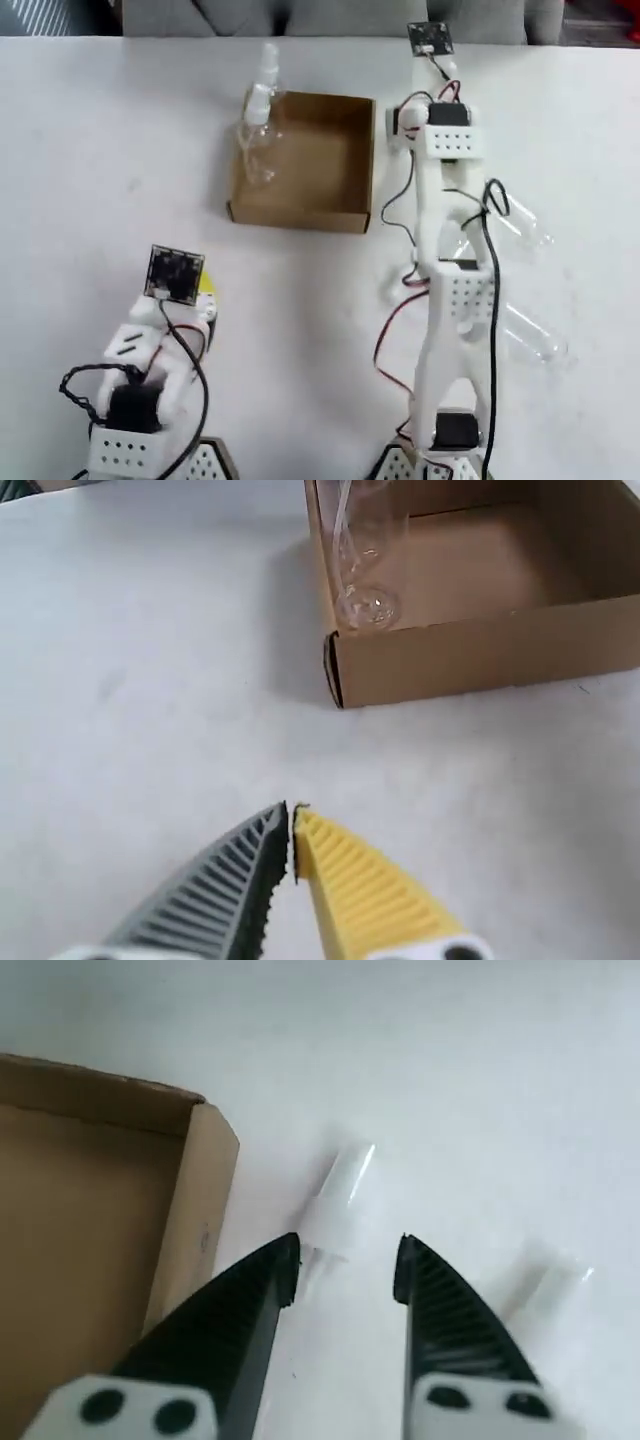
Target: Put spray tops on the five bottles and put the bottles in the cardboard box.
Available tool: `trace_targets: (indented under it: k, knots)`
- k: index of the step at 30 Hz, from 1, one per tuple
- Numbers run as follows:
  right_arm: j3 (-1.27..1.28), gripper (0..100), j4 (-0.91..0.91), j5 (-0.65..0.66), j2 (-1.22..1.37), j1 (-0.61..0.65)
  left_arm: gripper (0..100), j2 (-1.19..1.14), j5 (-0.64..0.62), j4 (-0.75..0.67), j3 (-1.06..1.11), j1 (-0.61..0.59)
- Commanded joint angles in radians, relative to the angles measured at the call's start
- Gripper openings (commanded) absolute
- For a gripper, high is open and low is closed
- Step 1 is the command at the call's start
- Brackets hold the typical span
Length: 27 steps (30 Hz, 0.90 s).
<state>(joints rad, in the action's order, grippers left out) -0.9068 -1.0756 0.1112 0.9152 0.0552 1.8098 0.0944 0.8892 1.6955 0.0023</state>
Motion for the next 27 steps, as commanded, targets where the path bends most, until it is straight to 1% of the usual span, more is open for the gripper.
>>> trace_targets:
  k: [1,9,14,16,19,20,21,23,27]
  knots:
    - [-0.193,14.2,-0.018,-0.012,0.091,0.008,3,0.015,0.011,0.003,-0.003,-0.013]
    - [-0.43,14.4,-0.016,-0.006,0.34,0.005,3,0.015,0.011,0.002,-0.003,-0.013]
    - [-0.457,13.6,-0.016,-0.006,0.366,0.001,3,0.015,0.011,0.002,-0.003,-0.013]
    - [-0.462,10.1,-0.015,-0.006,0.366,-0.004,3,0.015,0.011,0.002,-0.003,-0.013]
    - [-0.466,0.7,-0.01,-0.005,0.361,-0.012,3,0.015,0.011,0.002,-0.003,-0.013]
    - [-0.473,2.0,-0.016,-0.005,0.354,-0.012,3,0.015,0.011,0.002,-0.003,-0.013]
    - [-0.48,3.0,-0.033,-0.005,0.343,-0.013,3,0.015,0.011,0.002,-0.003,-0.013]
    - [-0.497,1.4,-0.088,-0.005,0.308,-0.022,3,0.015,0.011,0.0,-0.003,-0.013]
    - [-0.578,1.7,-0.259,-0.005,0.217,-0.031,3,0.015,0.014,-0.002,-0.003,-0.013]
